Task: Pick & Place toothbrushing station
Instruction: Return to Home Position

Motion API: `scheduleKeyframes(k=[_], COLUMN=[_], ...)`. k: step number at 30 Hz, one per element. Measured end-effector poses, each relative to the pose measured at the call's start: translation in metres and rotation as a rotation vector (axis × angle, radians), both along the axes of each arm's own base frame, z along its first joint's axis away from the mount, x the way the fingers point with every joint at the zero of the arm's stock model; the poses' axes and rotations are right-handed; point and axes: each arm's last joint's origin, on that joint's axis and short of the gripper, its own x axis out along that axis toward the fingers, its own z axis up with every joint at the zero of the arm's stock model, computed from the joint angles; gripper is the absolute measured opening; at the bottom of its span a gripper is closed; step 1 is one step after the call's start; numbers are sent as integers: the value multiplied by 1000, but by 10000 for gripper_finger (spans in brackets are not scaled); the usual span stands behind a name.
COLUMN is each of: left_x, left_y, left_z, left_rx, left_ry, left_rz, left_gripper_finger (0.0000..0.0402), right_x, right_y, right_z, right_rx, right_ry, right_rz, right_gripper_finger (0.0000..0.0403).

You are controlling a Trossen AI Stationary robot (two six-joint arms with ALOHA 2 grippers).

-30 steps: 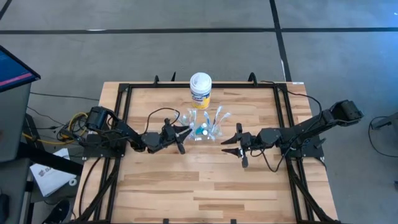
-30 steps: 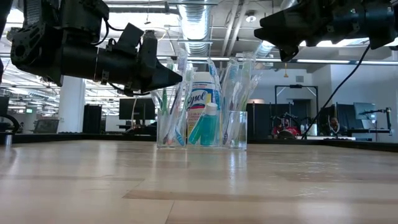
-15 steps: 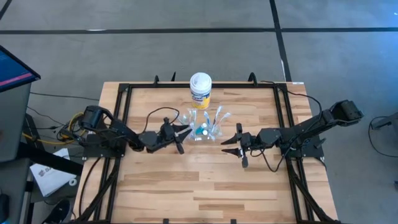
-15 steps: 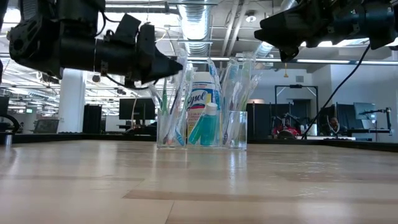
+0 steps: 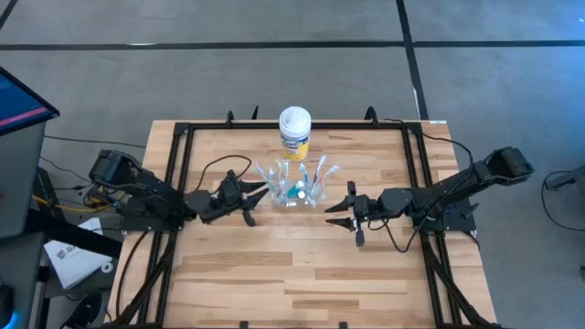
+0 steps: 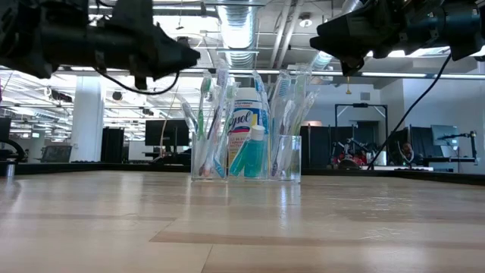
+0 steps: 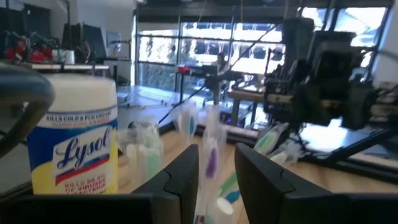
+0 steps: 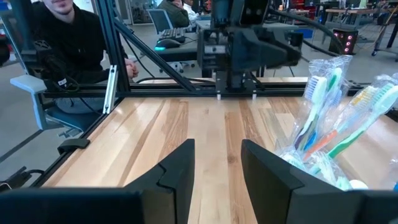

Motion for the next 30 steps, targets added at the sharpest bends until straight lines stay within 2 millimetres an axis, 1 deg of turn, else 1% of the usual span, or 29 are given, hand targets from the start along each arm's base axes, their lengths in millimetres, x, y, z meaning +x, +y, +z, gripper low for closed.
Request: scheduleKeyframes(k=[3, 6, 11, 14, 18, 21, 27, 30], left_x=[-8, -14, -21, -24, -28, -29, -29, -29], left_y=[-3, -5, -9, -9, -8, -8, -8, -10], left_z=[4, 8, 10, 8, 3, 2, 2, 3], left_rx=[17, 32, 35, 38, 44, 44, 43, 40], left_ry=[-14, -24, -36, -31, -11, -8, -9, -13], left_rz=[-17, -33, -56, -63, -62, -63, -63, -74], left_gripper_finger=[99, 99, 99, 99, 99, 99, 99, 99], right_x=[0, -3, -12, -19, -32, -42, -63, -72], right_y=[0, -4, -23, -34, -43, -46, -48, -49], right_z=[0, 7, 18, 27, 32, 34, 47, 48], right_rx=[-13, -27, -69, -69, -77, -71, -55, -43], right_ry=[-3, -31, -28, -44, -17, 12, -23, -11], right_rz=[-13, -24, -95, -143, -180, -189, -193, -213], right_gripper_finger=[122, 122, 122, 122, 122, 122, 122, 120])
